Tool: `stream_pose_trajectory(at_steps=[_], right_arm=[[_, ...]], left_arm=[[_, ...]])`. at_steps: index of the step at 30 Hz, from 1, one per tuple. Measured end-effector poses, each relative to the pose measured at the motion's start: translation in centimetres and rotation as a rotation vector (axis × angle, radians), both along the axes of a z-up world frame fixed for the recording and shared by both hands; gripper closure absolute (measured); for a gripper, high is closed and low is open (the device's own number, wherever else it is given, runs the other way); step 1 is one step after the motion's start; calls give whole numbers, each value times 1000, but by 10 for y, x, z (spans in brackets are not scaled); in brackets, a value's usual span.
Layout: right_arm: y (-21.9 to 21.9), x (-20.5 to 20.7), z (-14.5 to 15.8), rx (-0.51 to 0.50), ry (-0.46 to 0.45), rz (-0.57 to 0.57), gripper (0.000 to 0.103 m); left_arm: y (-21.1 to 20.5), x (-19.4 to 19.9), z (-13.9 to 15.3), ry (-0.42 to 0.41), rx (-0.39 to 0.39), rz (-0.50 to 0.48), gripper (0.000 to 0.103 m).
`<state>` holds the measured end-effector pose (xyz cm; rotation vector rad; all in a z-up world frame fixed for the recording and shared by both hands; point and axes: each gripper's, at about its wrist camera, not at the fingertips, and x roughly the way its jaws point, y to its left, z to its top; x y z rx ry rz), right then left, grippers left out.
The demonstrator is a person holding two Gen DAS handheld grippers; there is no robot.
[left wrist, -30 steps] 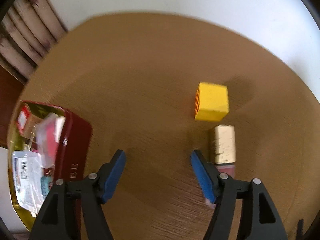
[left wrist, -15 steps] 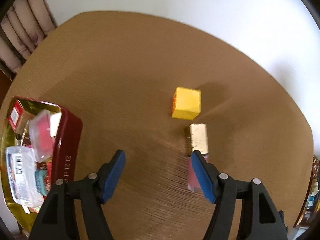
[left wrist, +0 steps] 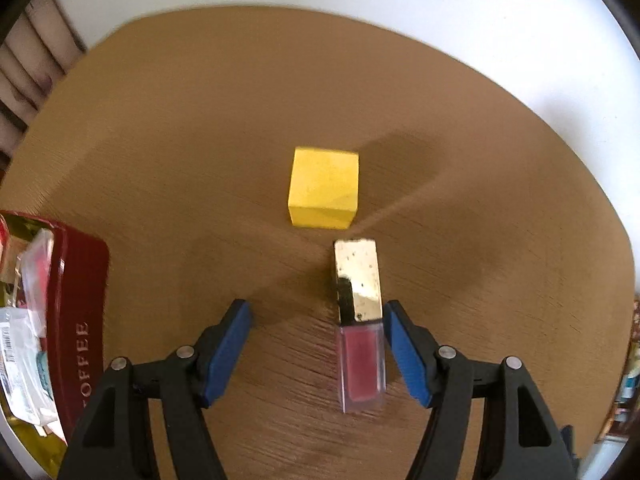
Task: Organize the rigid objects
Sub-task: 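Close the left gripper around the pink lipstick tube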
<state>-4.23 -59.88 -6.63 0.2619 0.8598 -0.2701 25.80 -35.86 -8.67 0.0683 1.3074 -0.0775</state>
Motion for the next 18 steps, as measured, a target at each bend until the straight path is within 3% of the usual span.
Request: stream_pose_trajectory(at_steps=[2,3,4,5,9,18], right_arm=[[-1,-1,0,1,0,0,1],[0,-1,0,2,0,-1,1],[-1,-2,0,4,0,-1,1],[-2,-3,0,6,-1,-3,1],[-6,-3,0,17,1,-4,1],[-3,5,-4,20,48,20,1]], left_arm=[[-2,-5,0,-24,12,-13,36],[0,-11,2,-44,13,0,48],[-6,-21,5,-62,19,10,80],[-8,-36,7,-79,28,11,83],[-16,-61,14,-80,0,-12,83],[41,-129,30,-86,-63,3,83]])
